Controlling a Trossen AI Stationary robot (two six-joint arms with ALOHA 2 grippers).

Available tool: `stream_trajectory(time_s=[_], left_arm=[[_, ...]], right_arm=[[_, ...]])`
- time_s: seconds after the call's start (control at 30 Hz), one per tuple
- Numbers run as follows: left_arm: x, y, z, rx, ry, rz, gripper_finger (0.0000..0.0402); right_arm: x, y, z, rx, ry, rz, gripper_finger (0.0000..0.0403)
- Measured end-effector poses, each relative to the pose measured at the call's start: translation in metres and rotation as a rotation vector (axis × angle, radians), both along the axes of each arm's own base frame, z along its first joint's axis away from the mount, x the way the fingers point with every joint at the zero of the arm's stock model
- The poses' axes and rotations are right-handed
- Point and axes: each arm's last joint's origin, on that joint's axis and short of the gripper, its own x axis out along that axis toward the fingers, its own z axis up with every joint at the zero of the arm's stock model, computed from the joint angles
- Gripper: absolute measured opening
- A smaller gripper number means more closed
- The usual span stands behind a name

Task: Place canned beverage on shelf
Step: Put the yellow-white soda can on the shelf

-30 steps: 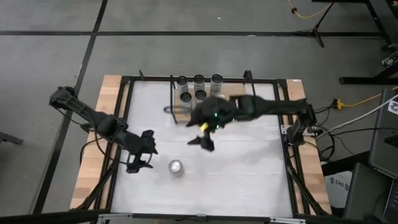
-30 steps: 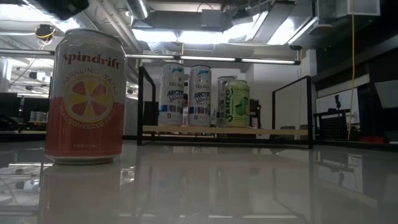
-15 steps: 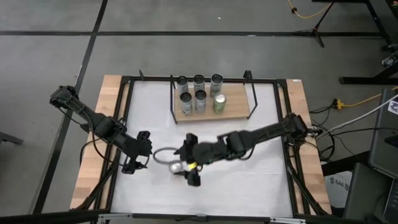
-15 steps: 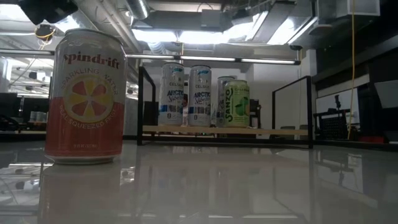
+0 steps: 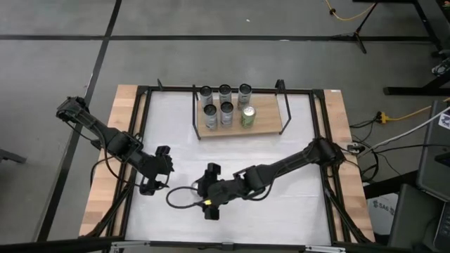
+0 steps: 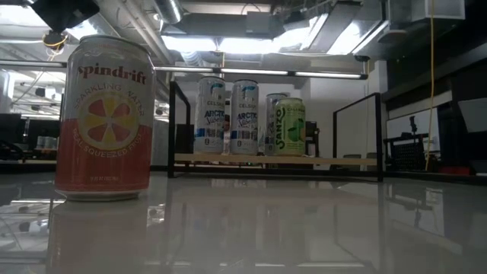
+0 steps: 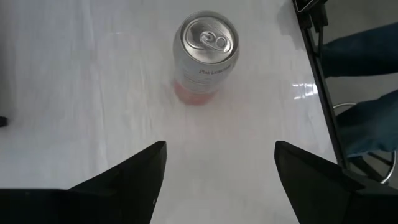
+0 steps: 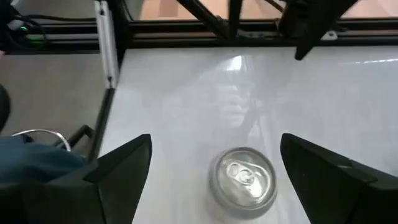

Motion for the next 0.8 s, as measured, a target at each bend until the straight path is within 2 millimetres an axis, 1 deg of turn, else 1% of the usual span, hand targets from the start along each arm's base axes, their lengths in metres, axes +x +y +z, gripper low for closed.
stream_trajectory(time_s=[0.17,0.37,0.47,0.8], left_arm=[[0.000,0.000,0.000,-0.002,0.000,0.003,0.0292],[0.001,0.000,0.000,-0.006,-0.005,0.004,0.0292],[0.001,0.000,0.000,-0.007,-0.006,0.005,0.0292],[0.001,0.000,0.000,-0.006,-0.006,0.003,0.0292]], right_arm=[[0.009,-0.009,-0.014,-0.009,0.039,-0.015,0.0347],[0.017,-0.020,-0.026,0.006,0.085,-0.002,0.0347],[0.019,-0.023,-0.031,-0.001,0.097,-0.006,0.0347],[0.019,-0.026,-0.035,-0.033,0.122,0.003,0.0347]])
